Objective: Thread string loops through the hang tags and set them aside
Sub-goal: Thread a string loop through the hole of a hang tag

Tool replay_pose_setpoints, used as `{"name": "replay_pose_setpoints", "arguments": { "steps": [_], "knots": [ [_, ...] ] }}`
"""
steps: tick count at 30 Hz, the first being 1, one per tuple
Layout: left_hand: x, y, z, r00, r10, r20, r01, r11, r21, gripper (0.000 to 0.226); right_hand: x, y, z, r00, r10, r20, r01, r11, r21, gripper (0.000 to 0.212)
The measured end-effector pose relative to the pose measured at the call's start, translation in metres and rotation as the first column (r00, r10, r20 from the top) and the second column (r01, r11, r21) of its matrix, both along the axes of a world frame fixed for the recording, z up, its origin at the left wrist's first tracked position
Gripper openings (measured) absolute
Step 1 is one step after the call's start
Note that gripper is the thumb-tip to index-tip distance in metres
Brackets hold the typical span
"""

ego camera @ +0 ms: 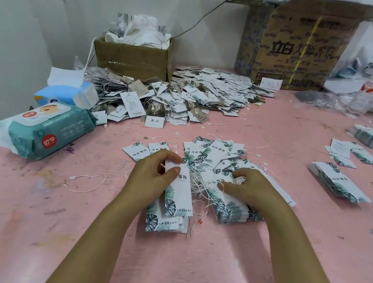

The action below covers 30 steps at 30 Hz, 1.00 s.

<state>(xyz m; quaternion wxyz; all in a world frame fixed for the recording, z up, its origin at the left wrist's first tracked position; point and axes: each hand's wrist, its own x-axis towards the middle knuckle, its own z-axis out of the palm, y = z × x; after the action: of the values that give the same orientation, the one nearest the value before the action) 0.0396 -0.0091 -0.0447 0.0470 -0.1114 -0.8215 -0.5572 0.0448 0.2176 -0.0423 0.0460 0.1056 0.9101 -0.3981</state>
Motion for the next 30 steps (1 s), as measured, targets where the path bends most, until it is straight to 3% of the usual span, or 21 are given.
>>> {"name": "replay_pose_setpoints", "arguments": {
  "steps": [8,11,17,21,24,27,30],
  "knots": [
    [0.003,0.001,0.004,1.000,-0.008,0.015,0.007,0.996,0.085,0.026,-0.003,0.001,-0.001,0.994,-0.081,-0.069,0.083,0.996,0.019,0.024],
    [0.005,0.003,0.009,1.000,-0.019,0.012,0.017,0.990,0.140,0.030,-0.004,0.001,0.000,0.985,-0.124,-0.119,0.124,0.992,-0.003,0.026],
    [0.006,0.002,0.008,0.998,-0.036,0.047,0.025,0.979,0.203,0.026,-0.001,0.007,0.004,0.960,-0.166,-0.228,0.104,0.960,-0.261,0.036],
    [0.006,0.004,0.009,0.997,-0.037,0.072,0.020,0.975,0.219,0.027,-0.001,0.001,0.013,0.860,-0.273,-0.432,0.104,0.922,-0.374,0.038],
    [0.005,0.003,0.008,0.997,-0.041,0.061,0.026,0.972,0.232,0.029,0.002,-0.008,0.021,0.816,-0.340,-0.467,0.043,0.842,-0.537,0.036],
    [0.006,0.003,0.007,0.998,-0.038,0.041,0.028,0.973,0.228,0.028,0.007,-0.020,0.025,0.890,-0.226,-0.397,-0.097,0.756,-0.647,0.031],
    [0.006,0.006,0.007,1.000,-0.004,0.030,-0.003,0.972,0.236,0.022,0.011,-0.035,0.023,0.944,-0.020,-0.329,-0.203,0.750,-0.629,0.027]
  ]
}}
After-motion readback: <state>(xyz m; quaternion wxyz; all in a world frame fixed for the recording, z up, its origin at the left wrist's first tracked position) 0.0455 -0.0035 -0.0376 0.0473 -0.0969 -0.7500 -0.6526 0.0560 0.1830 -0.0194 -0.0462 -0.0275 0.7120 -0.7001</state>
